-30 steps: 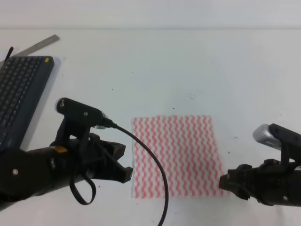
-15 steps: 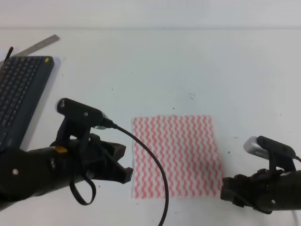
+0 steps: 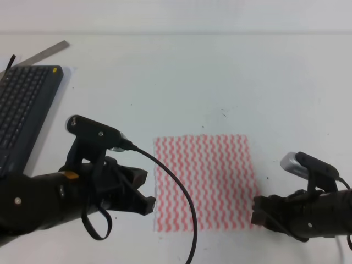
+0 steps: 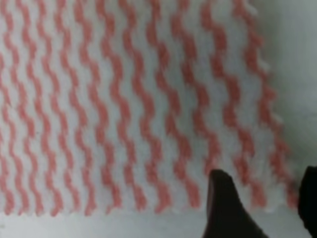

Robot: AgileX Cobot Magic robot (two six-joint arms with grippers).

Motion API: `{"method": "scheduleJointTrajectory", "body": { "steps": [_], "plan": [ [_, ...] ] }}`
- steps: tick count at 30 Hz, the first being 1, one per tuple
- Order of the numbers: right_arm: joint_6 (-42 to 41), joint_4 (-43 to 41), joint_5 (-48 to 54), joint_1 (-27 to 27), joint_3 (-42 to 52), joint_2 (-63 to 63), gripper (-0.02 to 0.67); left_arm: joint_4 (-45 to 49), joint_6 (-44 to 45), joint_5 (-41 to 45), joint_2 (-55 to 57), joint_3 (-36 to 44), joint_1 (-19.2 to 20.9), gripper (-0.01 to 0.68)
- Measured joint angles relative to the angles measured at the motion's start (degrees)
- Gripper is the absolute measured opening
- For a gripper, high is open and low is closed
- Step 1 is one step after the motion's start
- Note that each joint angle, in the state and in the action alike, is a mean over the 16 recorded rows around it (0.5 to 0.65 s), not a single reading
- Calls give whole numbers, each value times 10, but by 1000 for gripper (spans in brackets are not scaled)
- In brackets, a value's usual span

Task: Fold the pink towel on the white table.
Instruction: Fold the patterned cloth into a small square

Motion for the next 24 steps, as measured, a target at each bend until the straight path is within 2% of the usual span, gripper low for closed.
{"method": "scheduleJointTrajectory", "body": {
  "steps": [7,12,17,24],
  "plan": [
    [-1,1,13,0,-18,19,308,0,0,0,2,0,0,0],
    [-3,0,20,0,-24,29,279,0,1,0,1,0,0,0],
    [-4,0,23,0,-25,34,224,0,2,0,2,0,0,0],
    [-5,0,23,0,-25,37,113,0,3,0,2,0,0,0]
  ]
}}
